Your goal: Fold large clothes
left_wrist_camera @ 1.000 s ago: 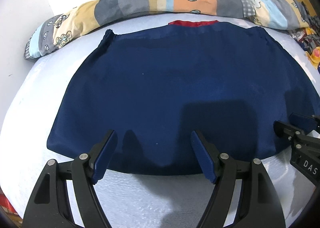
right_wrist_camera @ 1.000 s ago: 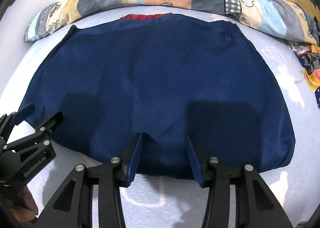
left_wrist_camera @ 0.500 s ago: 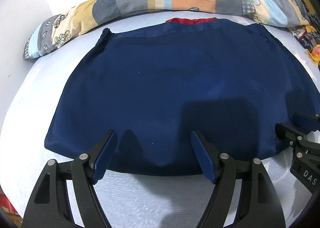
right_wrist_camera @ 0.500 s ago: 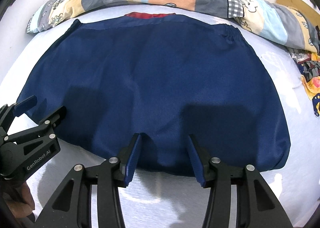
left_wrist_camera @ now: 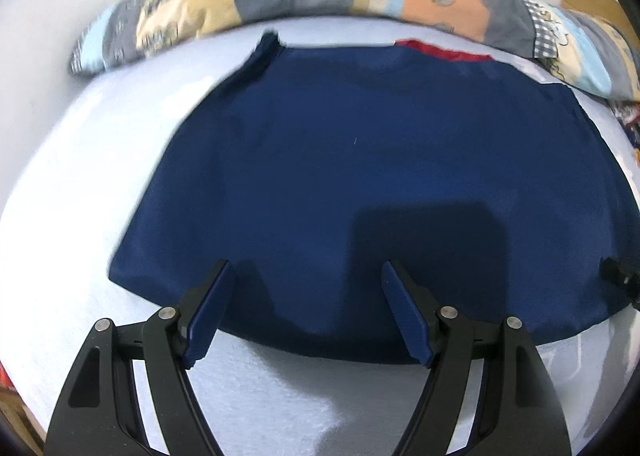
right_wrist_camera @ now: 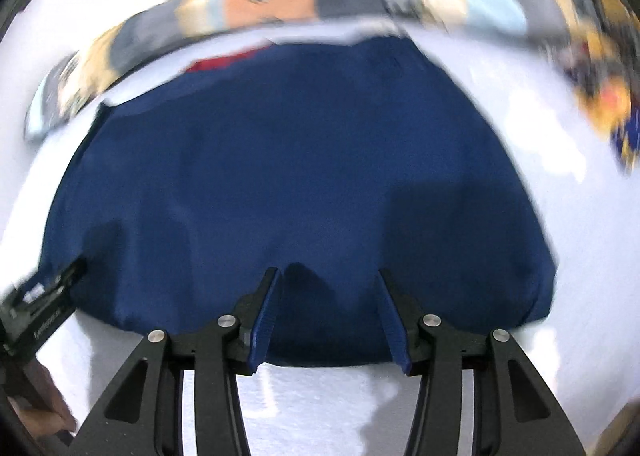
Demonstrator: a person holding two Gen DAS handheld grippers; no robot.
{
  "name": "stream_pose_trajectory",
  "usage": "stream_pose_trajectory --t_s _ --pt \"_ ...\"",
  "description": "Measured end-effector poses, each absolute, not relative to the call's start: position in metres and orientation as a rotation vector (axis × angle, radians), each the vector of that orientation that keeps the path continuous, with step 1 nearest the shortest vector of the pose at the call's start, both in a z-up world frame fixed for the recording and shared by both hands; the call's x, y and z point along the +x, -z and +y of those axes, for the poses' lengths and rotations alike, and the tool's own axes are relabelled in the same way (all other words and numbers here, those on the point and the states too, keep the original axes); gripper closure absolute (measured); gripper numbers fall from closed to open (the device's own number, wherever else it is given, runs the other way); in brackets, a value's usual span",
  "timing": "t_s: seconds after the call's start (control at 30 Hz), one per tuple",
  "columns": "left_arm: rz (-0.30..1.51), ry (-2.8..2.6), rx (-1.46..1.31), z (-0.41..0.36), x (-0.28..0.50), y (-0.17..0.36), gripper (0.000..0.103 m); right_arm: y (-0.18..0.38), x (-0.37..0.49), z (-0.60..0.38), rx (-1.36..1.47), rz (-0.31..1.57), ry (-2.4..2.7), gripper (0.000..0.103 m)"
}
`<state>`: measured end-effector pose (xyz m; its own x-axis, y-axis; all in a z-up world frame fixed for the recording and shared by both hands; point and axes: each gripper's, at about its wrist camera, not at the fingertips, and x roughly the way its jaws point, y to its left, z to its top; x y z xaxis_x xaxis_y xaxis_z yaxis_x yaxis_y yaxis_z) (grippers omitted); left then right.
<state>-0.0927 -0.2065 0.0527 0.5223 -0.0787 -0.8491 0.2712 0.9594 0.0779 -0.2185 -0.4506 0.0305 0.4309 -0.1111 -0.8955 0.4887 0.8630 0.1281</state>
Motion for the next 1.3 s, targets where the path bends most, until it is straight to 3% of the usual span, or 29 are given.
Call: stream_pose_trajectory --t_s 0.33,0.5,0.93,1.17,1.3 --pt "0.951 0.302 0.270 -0.230 -0.110 -0.060 0.027 -0.049 -0.212 -0.407 0.197 1.010 0.340 0.053" --pt "0.985 0.312 0.279 -0.230 -0.109 -0.052 0.027 -0.030 -0.206 -0.402 0.187 1.095 0.304 0.052" --pt "0.963 0.316 0.282 -0.231 -0.112 -0.056 0.027 -0.043 -0.207 -0.388 0.086 1.043 0.324 0.051" --pt "0.961 0.313 0.282 -0.231 -0.112 -0.057 0.027 -0.044 -0.209 -0.387 0.075 1.039 0.325 0.051" --pt "0.962 0.304 0.258 -0.224 -0.110 -0.060 0.027 -0.049 -0.215 -0.411 0.225 1.023 0.306 0.051"
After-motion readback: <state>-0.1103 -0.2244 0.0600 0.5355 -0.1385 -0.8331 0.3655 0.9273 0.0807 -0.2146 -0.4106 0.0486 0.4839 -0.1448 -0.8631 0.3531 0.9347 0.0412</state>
